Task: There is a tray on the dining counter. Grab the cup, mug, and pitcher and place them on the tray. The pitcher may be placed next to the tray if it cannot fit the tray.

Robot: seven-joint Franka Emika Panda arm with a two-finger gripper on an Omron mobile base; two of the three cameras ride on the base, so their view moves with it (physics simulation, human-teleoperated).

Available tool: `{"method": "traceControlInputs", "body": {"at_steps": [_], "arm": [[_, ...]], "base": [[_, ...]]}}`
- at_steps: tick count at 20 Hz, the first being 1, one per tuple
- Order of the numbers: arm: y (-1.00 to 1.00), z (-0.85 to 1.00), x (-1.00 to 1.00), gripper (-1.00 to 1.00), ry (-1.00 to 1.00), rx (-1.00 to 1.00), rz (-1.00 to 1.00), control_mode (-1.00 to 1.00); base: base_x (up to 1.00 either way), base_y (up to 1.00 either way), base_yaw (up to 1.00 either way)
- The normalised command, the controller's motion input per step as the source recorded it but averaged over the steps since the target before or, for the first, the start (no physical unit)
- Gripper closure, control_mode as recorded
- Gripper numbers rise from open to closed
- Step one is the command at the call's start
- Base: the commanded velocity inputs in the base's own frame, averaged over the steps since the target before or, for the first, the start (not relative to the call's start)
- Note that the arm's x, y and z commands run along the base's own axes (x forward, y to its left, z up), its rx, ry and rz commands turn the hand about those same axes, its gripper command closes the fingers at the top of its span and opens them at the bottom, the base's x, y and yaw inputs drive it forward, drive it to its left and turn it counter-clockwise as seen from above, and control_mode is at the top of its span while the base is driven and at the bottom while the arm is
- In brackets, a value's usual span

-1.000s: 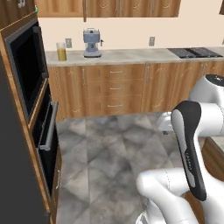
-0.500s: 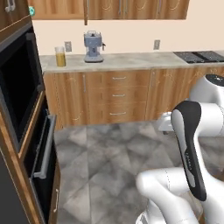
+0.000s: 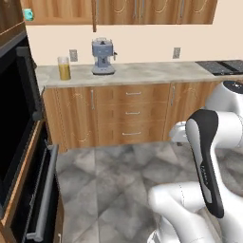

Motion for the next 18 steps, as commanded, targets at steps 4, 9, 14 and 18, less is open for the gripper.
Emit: {"method": "traceControlInputs", "body": {"at_steps": [4,9,14,18], "arm": [[0.00,0.00,0.00,-1.00,0.00,0.00,0.00,1.00],[0.00,0.00,0.00,-1.00,0.00,0.00,0.00,1.00],[0.00,0.00,0.00,-1.00,0.00,0.00,0.00,1.00],[0.00,0.00,0.00,-1.00,0.00,0.00,0.00,1.00]], "base": [[0.81,0.22,0.00],[0.83,0.23,0.00],[0.84,0.24,0.00],[0.82,0.24,0.00]]}}
